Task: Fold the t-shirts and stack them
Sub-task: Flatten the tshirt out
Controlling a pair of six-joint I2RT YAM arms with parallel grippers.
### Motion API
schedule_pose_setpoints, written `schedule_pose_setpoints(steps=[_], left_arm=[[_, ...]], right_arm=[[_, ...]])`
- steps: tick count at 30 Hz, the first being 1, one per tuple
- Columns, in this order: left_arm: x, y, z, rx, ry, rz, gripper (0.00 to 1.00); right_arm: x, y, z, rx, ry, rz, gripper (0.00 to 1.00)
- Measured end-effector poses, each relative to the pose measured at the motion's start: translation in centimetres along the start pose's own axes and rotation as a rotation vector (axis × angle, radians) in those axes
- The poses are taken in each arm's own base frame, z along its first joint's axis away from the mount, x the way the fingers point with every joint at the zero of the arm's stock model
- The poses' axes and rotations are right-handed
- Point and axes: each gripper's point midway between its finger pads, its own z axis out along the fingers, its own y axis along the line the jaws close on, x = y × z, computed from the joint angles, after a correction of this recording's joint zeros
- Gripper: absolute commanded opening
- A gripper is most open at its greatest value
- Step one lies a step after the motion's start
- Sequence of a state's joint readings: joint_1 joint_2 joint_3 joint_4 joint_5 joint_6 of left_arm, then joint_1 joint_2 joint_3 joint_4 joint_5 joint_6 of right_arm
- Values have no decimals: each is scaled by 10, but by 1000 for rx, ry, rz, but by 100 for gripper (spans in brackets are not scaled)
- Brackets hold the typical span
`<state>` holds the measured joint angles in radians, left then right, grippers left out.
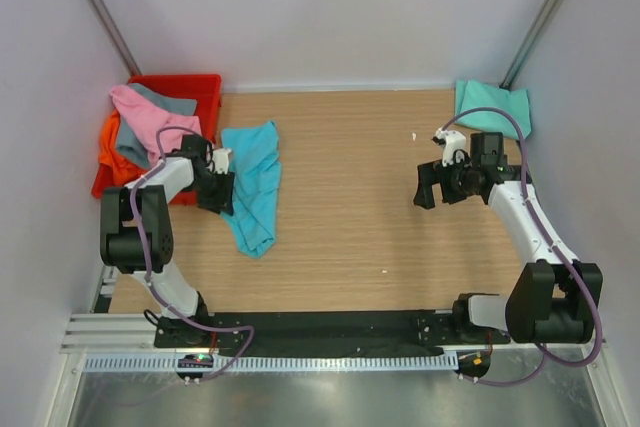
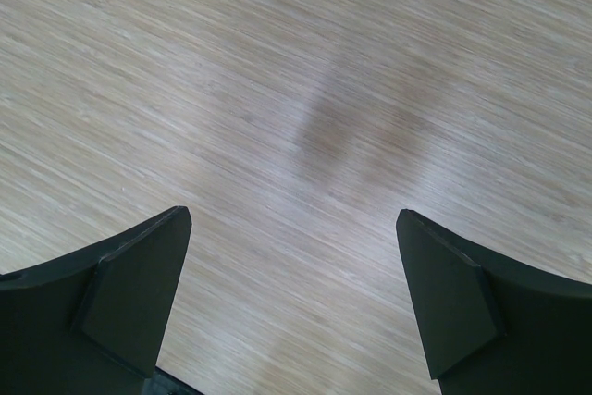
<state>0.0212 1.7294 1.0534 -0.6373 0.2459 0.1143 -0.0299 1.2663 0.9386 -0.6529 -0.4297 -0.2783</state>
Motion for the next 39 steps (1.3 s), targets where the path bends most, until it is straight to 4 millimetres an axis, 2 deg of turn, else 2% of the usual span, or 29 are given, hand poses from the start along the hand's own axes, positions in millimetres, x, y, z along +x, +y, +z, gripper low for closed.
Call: schedule_pose_setpoints(steps=[3,10,12,16,18,20,22,24,26,29,31,34,39], left_arm=[[0,1,1,0,1,2,33],[-1,-2,3,24,-5,-4,3],[-1,-4,2,37,-7,-3,0],[-1,-10,-5,63,4,-5,0],[-6,-17,-19,84,0,8,0],[-25,-28,-45,108,-51,45,0],[-56,-45,-83,116,-153,119,0],[-89,-71,-128,125,-280,217,0],[-118,-107,-178,144,-420,336,0],[-141,-157,-236,190,-544,468,0],[-156,-190,-264,229,-596,540,0],[-164,-228,-269,280,-578,608,0],[-177,-297,-241,324,-520,715,0]], right_arm=[[1,0,1,-1,4,1,100],[1,0,1,-1,4,2,100],[1,0,1,-1,5,2,100],[1,0,1,-1,5,2,100],[1,0,1,-1,5,2,100],[1,0,1,-1,5,2,100],[1,-1,1,2,4,2,100],[0,-2,-1,12,-1,1,100],[-3,-3,-4,27,-16,-2,100],[-13,-4,-14,58,-59,-10,100],[-24,-5,-21,80,-92,-16,100],[-38,-10,-29,115,-129,-11,100],[-48,-24,-46,207,-197,23,100]])
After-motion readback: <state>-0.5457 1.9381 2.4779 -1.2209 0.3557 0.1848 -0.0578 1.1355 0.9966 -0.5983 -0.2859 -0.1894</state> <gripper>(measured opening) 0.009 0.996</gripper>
